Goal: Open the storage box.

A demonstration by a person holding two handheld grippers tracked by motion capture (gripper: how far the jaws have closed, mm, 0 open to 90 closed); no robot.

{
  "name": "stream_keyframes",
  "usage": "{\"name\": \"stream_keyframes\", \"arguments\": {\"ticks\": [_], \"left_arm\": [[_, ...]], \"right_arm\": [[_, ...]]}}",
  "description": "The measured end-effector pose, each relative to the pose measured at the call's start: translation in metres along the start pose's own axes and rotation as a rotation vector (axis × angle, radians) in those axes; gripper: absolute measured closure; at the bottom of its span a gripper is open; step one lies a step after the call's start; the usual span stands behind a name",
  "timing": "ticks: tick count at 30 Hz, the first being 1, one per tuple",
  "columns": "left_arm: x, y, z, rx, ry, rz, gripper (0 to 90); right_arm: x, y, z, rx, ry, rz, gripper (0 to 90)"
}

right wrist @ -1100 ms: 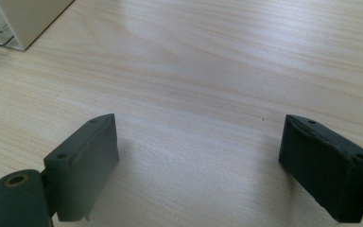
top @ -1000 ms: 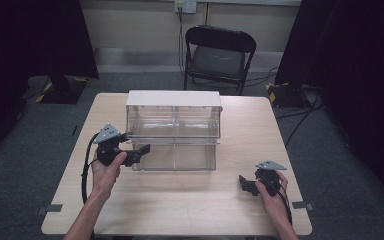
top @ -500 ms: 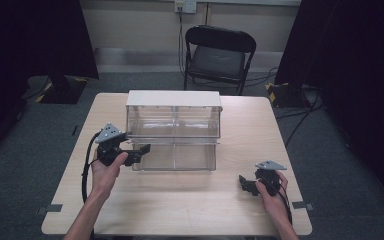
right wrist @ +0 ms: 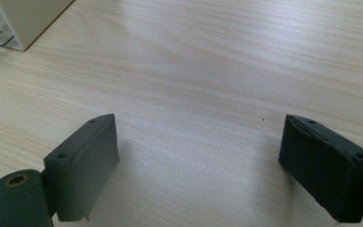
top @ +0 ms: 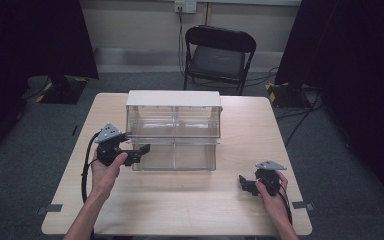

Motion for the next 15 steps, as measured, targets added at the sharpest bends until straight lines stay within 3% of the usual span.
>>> {"name": "stream_keyframes", "arguments": {"ticks": [15], "left_arm": [[0.0004, -0.0008, -0.0001, 0.003, -0.003, 0.006, 13.0]], "right_arm": [[0.0, 0.0, 0.0, 0.0, 0.0, 0.0, 11.9]]}}
Point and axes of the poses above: each handheld gripper's, and its own axes: y roughly forward along the jaws, z roughly out of its underside, x roughly to its left, the point moved 6 cm from there along y, roughly forward along the jaws, and after that the axes turned 2 degrees about -x, right-handed, at the moved point
